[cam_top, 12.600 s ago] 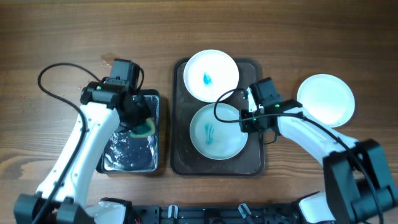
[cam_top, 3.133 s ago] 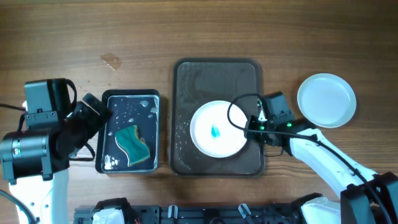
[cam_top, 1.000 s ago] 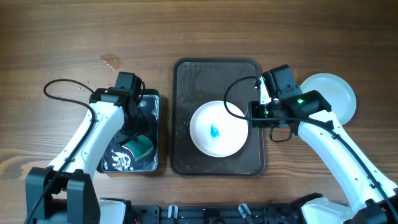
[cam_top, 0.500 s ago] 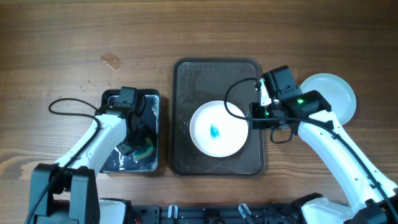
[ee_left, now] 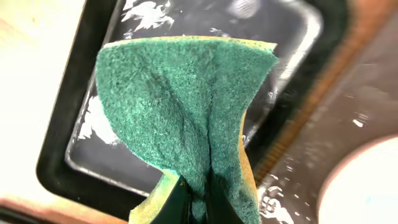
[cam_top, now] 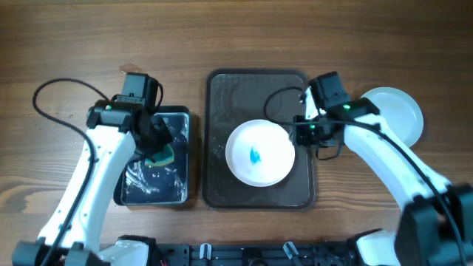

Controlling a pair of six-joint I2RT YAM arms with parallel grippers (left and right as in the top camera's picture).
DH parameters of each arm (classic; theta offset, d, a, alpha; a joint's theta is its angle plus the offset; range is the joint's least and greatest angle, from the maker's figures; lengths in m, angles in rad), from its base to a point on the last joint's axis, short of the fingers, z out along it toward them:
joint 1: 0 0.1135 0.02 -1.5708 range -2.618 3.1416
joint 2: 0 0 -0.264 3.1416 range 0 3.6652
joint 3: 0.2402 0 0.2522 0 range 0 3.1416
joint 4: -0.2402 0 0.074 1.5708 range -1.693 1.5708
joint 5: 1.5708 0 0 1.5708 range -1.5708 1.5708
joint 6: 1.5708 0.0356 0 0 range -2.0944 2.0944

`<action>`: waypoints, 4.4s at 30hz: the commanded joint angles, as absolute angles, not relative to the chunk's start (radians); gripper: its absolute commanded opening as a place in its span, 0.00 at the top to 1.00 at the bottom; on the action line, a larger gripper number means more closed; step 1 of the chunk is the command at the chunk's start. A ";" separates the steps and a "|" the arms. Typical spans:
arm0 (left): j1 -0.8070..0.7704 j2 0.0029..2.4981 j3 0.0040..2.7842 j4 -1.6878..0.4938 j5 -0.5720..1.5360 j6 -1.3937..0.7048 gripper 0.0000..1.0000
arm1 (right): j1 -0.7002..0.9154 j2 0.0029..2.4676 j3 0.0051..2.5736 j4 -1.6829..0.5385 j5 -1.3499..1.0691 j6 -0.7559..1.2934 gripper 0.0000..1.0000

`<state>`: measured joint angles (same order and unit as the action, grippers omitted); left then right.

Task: Clean dirty plates on tray and stack at the side
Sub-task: 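Grasp the green sponge in the basin with the left gripper and lift, then scrub the blue stain on the held plate with the sponge, then return the sponge to the basin with the left gripper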

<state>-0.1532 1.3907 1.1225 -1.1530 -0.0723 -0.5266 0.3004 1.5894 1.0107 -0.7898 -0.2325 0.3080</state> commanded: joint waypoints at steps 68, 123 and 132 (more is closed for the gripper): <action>-0.676 1.921 1.128 -0.657 0.284 -0.764 0.96 | 0.300 1.849 0.985 -0.674 -0.269 0.340 0.96; -0.327 1.218 1.112 -1.178 -0.175 -0.741 0.96 | 0.300 1.849 0.985 -0.670 -0.270 0.315 0.96; -0.176 1.366 0.856 -0.975 -0.189 -0.741 0.96 | 0.300 1.849 0.985 -0.666 -0.270 0.315 0.96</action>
